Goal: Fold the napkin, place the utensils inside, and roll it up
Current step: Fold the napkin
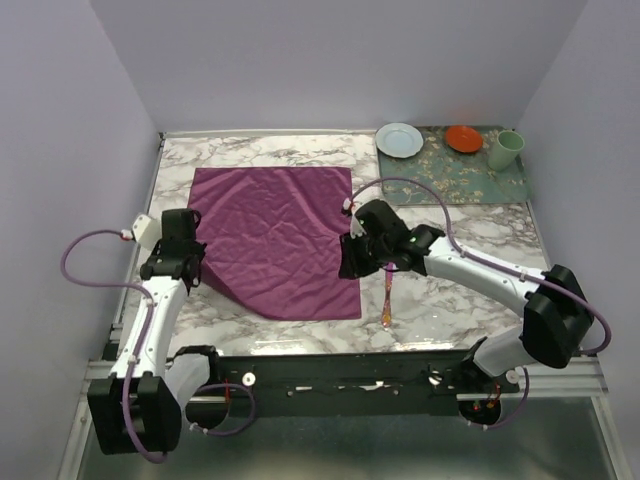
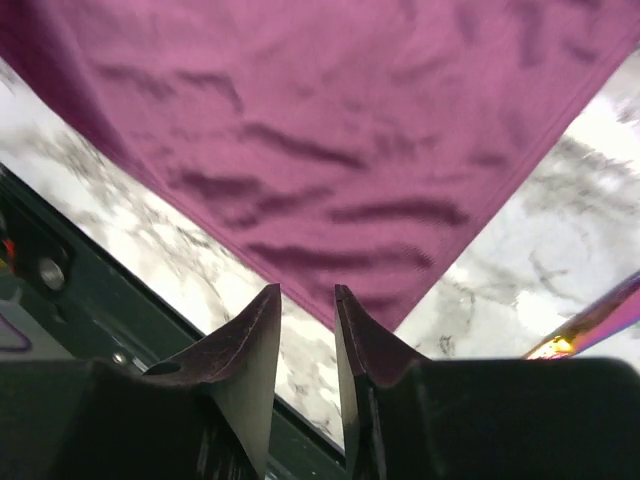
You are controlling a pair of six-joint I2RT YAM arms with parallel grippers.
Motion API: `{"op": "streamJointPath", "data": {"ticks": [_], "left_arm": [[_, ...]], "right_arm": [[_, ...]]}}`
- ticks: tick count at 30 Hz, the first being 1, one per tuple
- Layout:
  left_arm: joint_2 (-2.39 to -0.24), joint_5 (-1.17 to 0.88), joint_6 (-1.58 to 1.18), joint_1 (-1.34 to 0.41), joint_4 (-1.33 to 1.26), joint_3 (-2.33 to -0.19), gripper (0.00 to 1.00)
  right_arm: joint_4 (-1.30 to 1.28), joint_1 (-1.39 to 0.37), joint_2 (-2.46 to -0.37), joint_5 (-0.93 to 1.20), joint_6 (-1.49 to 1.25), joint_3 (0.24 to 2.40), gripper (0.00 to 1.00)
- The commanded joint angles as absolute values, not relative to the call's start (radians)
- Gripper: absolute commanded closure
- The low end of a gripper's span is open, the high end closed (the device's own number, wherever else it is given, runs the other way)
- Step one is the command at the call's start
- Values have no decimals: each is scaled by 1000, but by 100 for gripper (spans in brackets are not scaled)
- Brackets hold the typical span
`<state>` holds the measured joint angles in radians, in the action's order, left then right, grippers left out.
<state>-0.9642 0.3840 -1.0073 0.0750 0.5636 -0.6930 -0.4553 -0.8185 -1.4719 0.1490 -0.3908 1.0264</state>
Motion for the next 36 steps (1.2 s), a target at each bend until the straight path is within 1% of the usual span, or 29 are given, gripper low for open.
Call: {"op": "streamJointPath", "data": {"ticks": [1, 2, 4, 5, 6, 10, 11, 13, 14, 17, 22, 23, 29, 33, 34, 35, 36], "left_arm": [[-1069, 457, -970, -79, 445, -810, 100], [-1130, 457, -956, -139, 422, -866, 100], [-1208, 462, -890, -199, 379, -938, 100], [-1288, 465, -875, -242, 379, -1018, 100], [-1325, 457, -858, -258, 377, -1053, 100], [-1477, 379, -793, -296, 269, -1166, 100], [-1547, 336, -789, -298, 256, -1220, 100], [-1630, 287, -776, -299, 264, -1300, 100], [-1711, 266, -758, -302, 268, -1387, 100], [-1840, 203, -721, -322, 270, -1527, 100], [-1994, 94, -680, -351, 250, -1687, 100], [-2046, 81, -672, -357, 259, -1745, 100], [-2160, 6, -617, -377, 276, -1868, 100], [-2163, 6, -583, -388, 282, -1868, 100], [-2160, 0, -578, -388, 281, -1864, 100], [-2161, 0, -572, -388, 278, -1862, 100], [-2161, -38, -568, -390, 276, -1865, 100]], "right_arm": [[-468, -700, -1437, 241, -374, 1106, 63], [-468, -683, -1436, 247, -371, 1114, 62], [-469, -625, -1430, 279, -367, 1127, 62], [-469, -603, -1427, 294, -365, 1129, 62], [-469, -583, -1421, 307, -364, 1131, 62], [-471, -508, -1391, 305, -347, 1135, 61], [-472, -502, -1391, 302, -342, 1138, 61], [-477, -473, -1393, 304, -334, 1138, 61], [-477, -463, -1397, 305, -330, 1137, 61], [-477, -430, -1408, 313, -322, 1131, 61], [-477, -379, -1425, 311, -314, 1126, 61], [-477, -374, -1428, 316, -314, 1126, 61], [-477, -354, -1451, 328, -311, 1135, 61], [-453, -353, -1509, 357, -313, 1134, 61], [-440, -353, -1538, 371, -314, 1138, 57], [-430, -354, -1598, 429, -322, 1140, 54], [-402, -354, -1615, 471, -337, 1118, 54]]}}
